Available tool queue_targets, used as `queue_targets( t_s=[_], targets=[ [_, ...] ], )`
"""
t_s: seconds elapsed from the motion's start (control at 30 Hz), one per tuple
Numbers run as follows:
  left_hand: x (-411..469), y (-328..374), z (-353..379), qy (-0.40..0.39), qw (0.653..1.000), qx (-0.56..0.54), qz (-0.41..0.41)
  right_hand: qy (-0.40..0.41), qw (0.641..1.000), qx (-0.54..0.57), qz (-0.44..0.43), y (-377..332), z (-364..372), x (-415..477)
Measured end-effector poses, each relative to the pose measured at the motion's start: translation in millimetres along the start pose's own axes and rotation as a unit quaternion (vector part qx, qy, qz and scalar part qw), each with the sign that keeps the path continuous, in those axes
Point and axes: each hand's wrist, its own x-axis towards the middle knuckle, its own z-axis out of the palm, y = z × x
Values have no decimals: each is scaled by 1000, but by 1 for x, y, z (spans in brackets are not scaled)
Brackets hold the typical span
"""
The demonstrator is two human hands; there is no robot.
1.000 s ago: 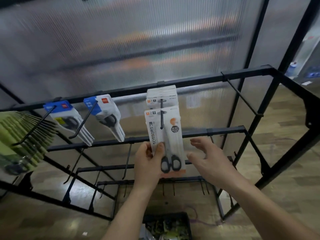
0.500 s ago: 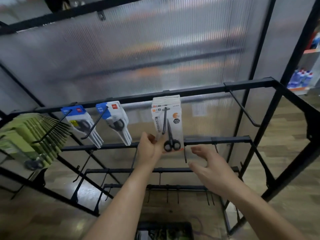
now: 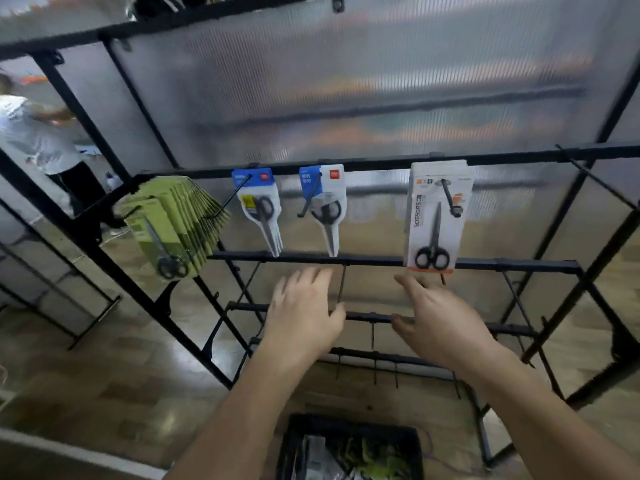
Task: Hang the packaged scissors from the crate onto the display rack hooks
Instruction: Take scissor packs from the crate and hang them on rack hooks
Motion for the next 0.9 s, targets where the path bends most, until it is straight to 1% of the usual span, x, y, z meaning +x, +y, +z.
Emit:
queue_targets(
  t_s=[0.07,0.17,0.27,0.4,0.5,0.73,0.9],
  targets=[
    [-16,-23,-6,-1,1000,-20,23,9,1000,-6,27,-23,9,-16],
    [-39,-60,-15,-16,998,-16,56,15,998,-9,60,-61,23,-40],
    [-59,-94,-18,-26,997,-12,69,22,997,-27,70,-95,38,-61],
    [-88,-123,-22,-58,995,-28,80,10,995,-41,93,-125,53,-93],
    [-101,-138,-28,-57,994,-43,85,11,993,-54,104,-140,55,-108],
    [-135,-148,-24,-78,992,-63,74,4,990,-82,111,-151,52,-137],
    [-149,-130,-23,-82,991,-44,101,5,988,-84,133,-143,47,-167]
  ],
)
